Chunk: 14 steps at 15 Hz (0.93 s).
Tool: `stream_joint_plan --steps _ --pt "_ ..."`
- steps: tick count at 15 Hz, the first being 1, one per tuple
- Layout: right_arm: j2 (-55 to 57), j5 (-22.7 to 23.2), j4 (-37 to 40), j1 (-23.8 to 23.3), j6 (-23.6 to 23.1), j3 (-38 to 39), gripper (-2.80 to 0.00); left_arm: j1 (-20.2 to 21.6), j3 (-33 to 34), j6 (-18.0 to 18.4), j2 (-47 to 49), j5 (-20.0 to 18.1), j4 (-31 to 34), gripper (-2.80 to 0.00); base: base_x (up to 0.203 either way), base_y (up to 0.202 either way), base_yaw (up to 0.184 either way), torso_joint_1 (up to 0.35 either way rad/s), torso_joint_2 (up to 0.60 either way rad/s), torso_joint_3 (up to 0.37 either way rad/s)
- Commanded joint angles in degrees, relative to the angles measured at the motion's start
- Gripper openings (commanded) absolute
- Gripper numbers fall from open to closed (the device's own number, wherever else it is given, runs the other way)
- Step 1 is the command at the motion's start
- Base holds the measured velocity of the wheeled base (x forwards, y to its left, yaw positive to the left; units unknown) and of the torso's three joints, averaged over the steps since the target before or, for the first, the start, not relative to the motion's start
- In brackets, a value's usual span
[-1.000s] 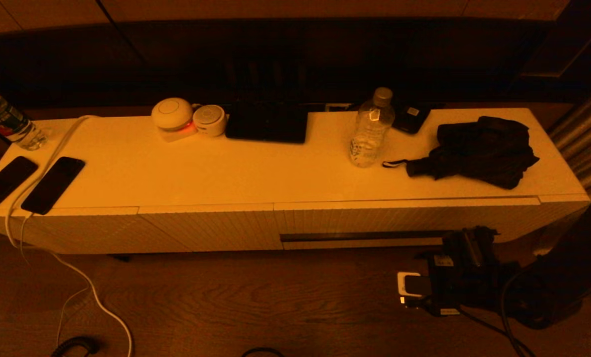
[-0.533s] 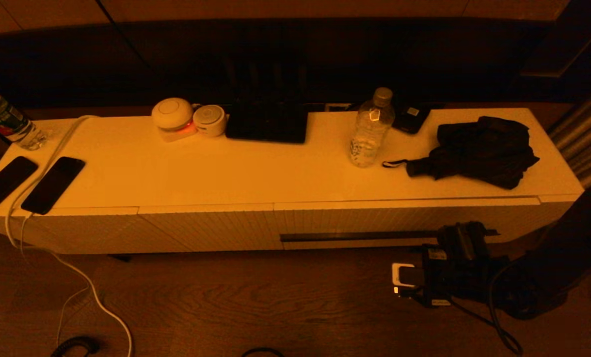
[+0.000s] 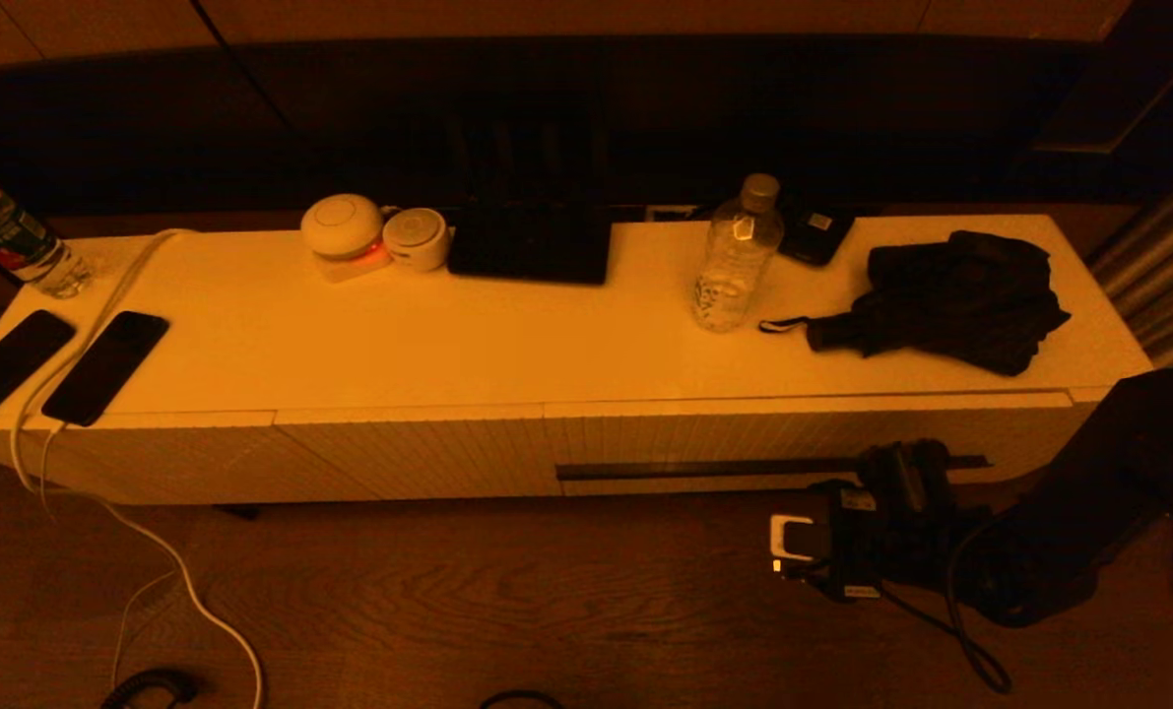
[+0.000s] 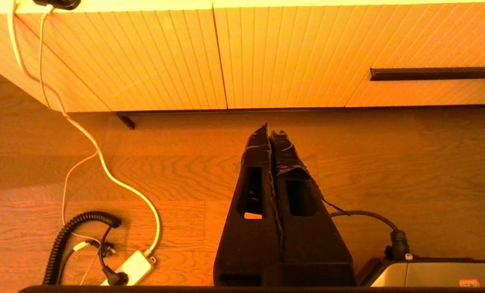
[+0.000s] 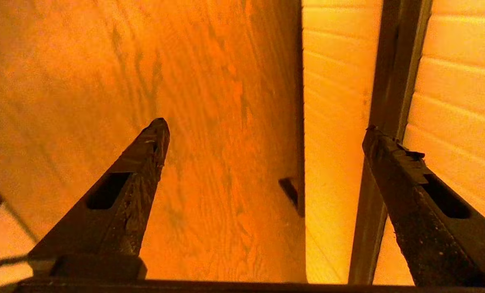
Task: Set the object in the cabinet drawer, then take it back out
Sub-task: Open the drawer
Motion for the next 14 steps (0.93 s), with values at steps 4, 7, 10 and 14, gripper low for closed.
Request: stream_joint_plan --steps 4,7,10,14 --pt "1.1 1.3 -1.4 -0.6 -0.2 -1.2 0.00 0.0 0.0 0.0 0.0 0.0 0.0 -2.80 0.000 0.000 0.000 0.000 0.00 0.000" --pt "1.2 1.8 -1.6 -0.7 -0.3 -1.5 0.00 0.0 0.0 0.0 0.0 0.0 0.0 -2.80 0.000 0.000 0.000 0.000 0.00 0.000" --pt "2.2 1.8 -1.7 -0.8 -0.3 -2.2 0.00 0.0 0.0 0.0 0.0 0.0 0.0 -2.80 0.000 0.000 0.000 0.000 0.00 0.000" --pt "3.4 2.0 -2.9 -0.8 -0.3 -3.2 0.00 0.0 0.0 0.0 0.0 0.0 0.0 -2.80 0.000 0.000 0.000 0.000 0.00 0.000"
